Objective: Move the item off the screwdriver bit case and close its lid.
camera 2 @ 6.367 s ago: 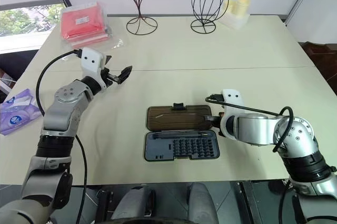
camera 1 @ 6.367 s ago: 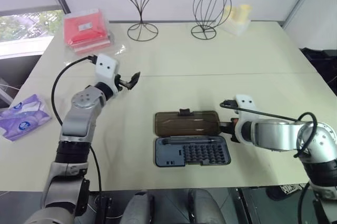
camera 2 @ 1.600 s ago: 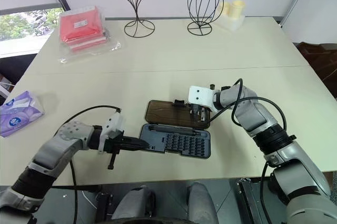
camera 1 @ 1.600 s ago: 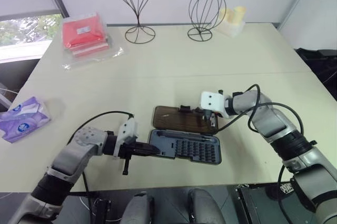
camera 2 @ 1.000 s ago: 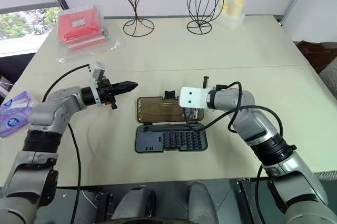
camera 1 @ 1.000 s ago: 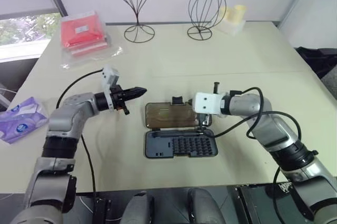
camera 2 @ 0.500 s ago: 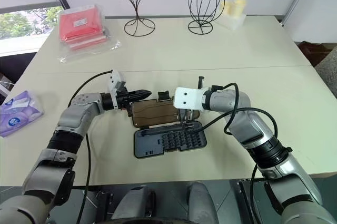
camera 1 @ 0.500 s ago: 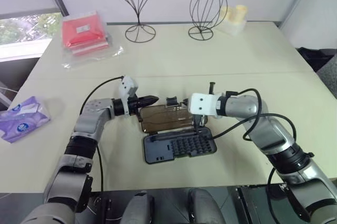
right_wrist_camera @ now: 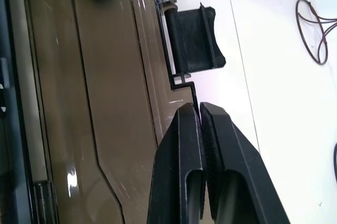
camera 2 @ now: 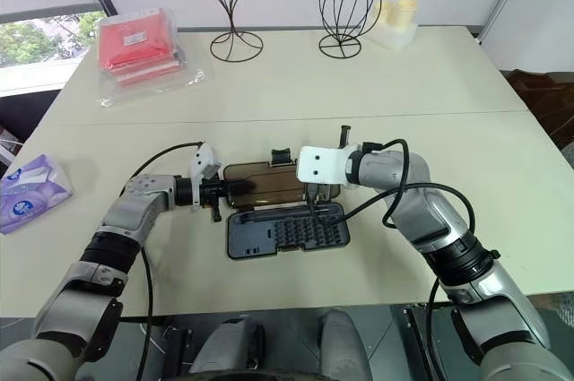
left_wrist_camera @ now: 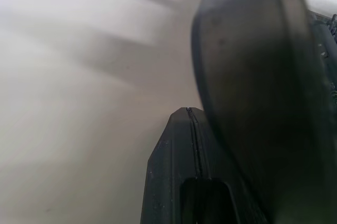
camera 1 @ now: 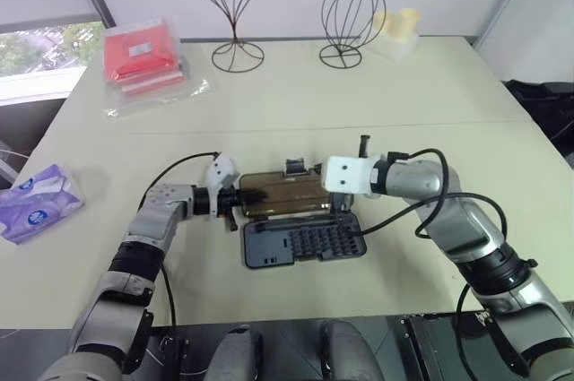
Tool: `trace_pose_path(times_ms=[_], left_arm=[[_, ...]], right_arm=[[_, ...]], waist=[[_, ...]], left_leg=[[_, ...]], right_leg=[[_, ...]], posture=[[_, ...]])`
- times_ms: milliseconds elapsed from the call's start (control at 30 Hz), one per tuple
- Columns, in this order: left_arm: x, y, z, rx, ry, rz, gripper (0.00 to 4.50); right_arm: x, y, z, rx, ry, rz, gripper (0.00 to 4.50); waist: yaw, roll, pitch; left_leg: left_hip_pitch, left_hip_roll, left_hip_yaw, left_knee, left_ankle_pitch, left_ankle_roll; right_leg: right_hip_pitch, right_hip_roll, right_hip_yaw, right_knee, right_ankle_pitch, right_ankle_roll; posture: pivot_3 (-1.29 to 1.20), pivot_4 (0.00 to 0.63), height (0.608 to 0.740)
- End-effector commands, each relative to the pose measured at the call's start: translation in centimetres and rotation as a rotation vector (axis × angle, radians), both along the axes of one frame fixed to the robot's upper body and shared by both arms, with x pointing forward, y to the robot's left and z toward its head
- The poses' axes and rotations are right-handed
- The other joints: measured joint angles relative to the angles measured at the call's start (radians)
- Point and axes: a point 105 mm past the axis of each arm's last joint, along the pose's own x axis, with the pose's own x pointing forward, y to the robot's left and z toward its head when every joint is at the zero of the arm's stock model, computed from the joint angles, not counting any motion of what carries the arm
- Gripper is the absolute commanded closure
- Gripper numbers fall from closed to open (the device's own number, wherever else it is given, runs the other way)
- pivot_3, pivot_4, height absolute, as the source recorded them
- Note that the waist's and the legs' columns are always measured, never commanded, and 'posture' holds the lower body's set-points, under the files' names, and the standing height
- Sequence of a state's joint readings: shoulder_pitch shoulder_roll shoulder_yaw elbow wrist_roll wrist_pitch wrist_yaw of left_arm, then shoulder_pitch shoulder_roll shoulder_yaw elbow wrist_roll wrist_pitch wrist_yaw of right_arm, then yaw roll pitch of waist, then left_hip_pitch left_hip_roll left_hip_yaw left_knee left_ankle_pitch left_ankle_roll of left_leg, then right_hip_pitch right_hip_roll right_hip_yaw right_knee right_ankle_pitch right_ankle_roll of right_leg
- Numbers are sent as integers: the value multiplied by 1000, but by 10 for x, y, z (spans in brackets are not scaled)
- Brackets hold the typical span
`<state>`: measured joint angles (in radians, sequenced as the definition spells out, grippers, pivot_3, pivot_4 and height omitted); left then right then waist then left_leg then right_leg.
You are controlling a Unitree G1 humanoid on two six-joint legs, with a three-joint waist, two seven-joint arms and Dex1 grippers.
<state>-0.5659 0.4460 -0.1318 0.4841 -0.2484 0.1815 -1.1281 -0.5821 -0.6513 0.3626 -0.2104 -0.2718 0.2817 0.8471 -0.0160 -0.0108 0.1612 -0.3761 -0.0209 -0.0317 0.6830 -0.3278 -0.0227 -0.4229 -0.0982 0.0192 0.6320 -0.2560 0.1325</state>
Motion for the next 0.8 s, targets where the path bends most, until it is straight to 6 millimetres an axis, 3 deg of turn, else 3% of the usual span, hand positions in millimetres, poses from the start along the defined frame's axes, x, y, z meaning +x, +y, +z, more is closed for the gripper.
trace_pose_path(times_ms=[33,233,333,533,567,800], left_arm=[[3,7,5,-7,-32,34,4500],[8,1,14,-45,-71,47,4500],[10,-1,20,-57,-79,39,4500],[6,-6,29,-86,-72,-11,4500],[5,-7,31,-91,-67,-25,4500],[-6,-13,34,-87,-37,-107,4500]], right_arm=[[5,-4,26,26,-97,-18,4481],[2,-4,23,26,-79,-13,4481],[0,-3,20,27,-62,-11,3544],[-2,-5,16,22,-35,-25,338],[-2,-6,17,22,-32,-28,22],[-18,-16,35,57,55,-26,22]], waist=[[0,0,0],[1,0,0],[1,0,0],[2,0,0],[2,0,0],[3,0,0]], left_leg=[[0,0,0,0,0,0],[0,0,0,0,0,0],[0,0,0,0,0,0],[0,0,0,0,0,0],[0,0,0,0,0,0],[-1,0,0,0,0,0]], right_leg=[[0,0,0,0,0,0],[0,0,0,0,0,0],[0,0,0,0,0,0],[0,0,0,0,0,0],[0,0,0,0,0,0],[0,0,0,0,0,0]], posture=[[0,150,740],[0,150,740],[0,150,740],[0,150,740],[0,150,740],[0,150,740]])
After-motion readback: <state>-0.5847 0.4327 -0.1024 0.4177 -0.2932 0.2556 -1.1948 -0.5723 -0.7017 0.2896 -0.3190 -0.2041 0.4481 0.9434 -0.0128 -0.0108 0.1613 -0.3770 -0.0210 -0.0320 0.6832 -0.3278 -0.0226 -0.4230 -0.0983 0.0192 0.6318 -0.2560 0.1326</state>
